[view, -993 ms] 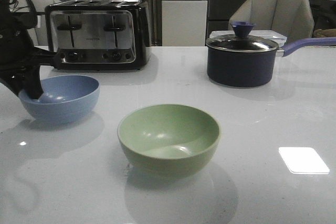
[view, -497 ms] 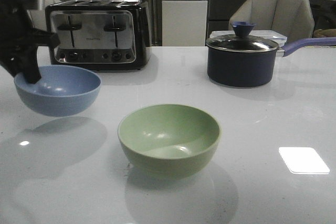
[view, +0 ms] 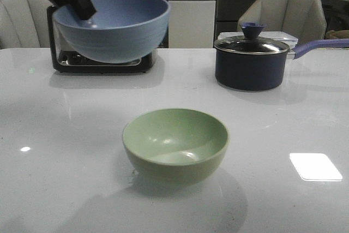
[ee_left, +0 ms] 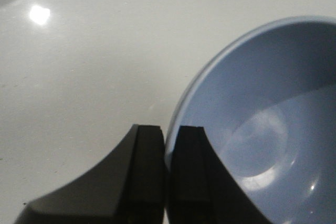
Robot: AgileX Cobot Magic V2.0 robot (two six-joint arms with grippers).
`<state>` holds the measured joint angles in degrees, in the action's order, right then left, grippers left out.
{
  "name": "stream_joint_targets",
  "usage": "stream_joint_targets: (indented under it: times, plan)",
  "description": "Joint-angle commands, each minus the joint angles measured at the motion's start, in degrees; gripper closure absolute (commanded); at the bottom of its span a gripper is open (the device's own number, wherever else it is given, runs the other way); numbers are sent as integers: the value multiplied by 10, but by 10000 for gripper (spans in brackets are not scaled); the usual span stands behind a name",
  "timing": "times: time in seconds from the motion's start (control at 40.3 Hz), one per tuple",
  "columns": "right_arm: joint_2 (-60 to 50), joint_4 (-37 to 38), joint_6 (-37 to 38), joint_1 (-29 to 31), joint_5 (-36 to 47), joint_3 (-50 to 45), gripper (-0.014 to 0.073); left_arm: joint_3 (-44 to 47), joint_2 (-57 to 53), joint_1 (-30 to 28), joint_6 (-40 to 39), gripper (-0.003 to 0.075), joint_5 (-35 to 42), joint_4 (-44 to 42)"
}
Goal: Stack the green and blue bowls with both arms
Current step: 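Grasp and lift the blue bowl with the left gripper, then lower the blue bowl into the green bowl and open the left gripper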
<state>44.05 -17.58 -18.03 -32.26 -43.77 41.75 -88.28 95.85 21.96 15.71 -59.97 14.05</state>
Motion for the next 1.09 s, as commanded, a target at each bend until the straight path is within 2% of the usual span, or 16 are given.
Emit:
stream_joint_targets:
  times: [0.0,0.447,0.671,0.844,1.068]
  plan:
    - [-4,-4,-3,0,33,15,159,-19,-19,32,3,627,16,19]
    - [-4,-4,-3,0,33,15,159,-15,67,111,3,627,36,27]
    - [-4,-4,-3,0,33,15,159,-15,102,117,3,627,54,19]
    - [-4,-4,-3,0,33,15,159,-15,119,117,3,627,61,-25]
    - [-4,-4,-3,0,33,15,159,-15,122,117,3,627,61,-5]
